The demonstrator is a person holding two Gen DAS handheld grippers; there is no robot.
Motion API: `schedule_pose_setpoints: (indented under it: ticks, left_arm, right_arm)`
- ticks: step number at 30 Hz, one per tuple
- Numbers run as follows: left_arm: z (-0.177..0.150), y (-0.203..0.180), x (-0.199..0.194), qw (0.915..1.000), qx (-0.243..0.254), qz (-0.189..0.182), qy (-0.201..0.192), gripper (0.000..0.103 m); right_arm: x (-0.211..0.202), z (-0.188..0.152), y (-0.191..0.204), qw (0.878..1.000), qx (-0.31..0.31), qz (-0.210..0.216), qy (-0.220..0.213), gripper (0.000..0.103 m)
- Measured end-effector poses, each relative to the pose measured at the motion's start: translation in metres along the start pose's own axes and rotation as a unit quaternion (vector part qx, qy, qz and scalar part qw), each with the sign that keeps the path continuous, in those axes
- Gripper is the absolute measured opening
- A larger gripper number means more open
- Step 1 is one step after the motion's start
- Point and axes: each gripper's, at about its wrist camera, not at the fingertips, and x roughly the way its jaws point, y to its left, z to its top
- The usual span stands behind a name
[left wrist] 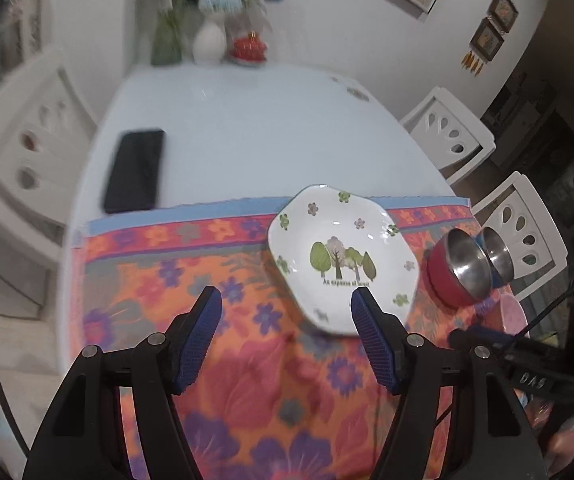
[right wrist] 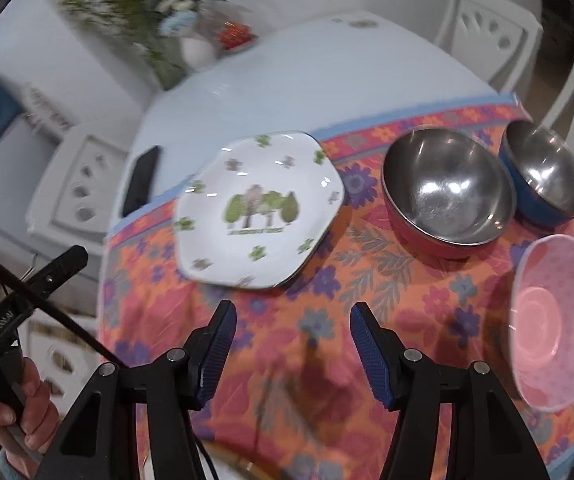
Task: Organize plates and bowls
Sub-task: 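Move both grippers to the smaller hexagonal forest plate and grasp its rim, then lift the smaller hexagonal plate with both grippers and carry it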
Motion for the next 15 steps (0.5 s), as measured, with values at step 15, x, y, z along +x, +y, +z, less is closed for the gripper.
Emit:
schedule_pose_setpoints:
  ticks: [15]
  left_arm:
    - [0.023,0.02,0.126,0.9961,-0.023,-0.055,0.066,0.047]
  right_arm:
    - [0.089,0.044,-0.019,0.999,0.036,-0.015,0.019,0.047]
